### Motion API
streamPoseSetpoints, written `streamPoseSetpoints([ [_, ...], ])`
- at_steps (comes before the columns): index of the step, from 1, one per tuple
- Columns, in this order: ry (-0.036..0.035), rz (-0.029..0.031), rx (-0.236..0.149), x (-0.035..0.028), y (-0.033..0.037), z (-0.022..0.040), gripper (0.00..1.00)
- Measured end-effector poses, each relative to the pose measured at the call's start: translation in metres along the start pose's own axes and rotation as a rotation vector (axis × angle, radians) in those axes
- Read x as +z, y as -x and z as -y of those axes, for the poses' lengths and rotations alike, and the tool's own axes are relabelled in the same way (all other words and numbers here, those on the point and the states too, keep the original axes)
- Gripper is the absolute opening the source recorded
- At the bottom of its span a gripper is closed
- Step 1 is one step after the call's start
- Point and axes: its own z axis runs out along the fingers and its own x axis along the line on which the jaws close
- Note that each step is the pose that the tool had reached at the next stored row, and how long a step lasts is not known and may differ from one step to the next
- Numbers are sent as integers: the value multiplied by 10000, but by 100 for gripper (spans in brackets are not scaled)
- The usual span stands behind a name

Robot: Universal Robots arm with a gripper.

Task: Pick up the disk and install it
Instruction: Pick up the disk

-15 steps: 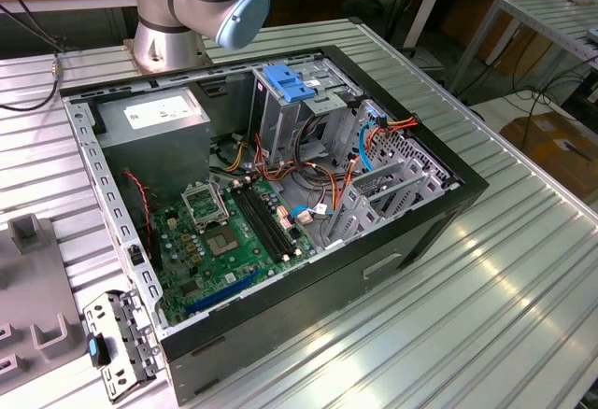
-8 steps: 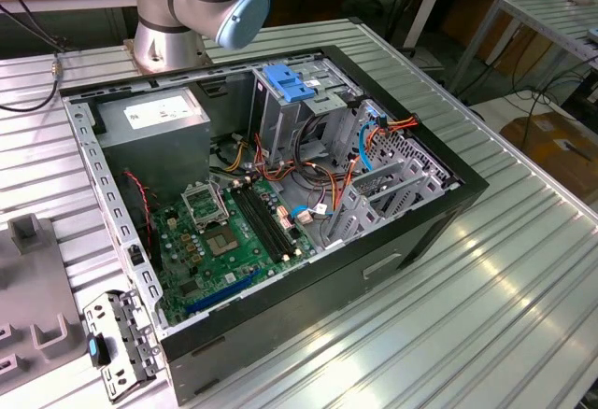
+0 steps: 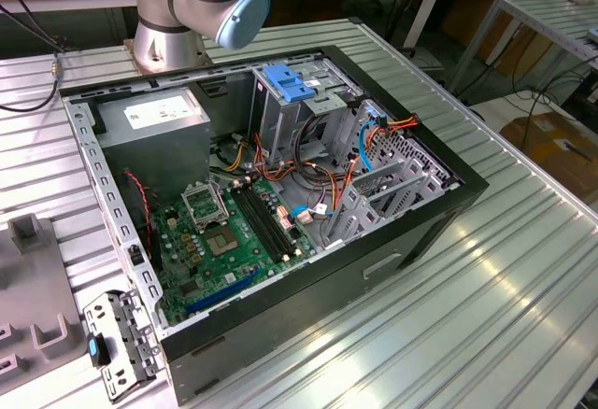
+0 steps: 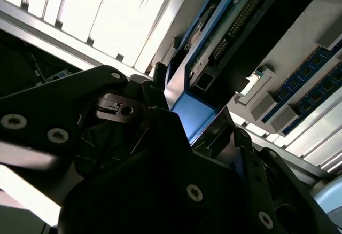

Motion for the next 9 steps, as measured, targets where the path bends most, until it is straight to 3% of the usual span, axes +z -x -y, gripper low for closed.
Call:
streamPoseSetpoints([
  [9,1,-1,0,32,1,0,54],
])
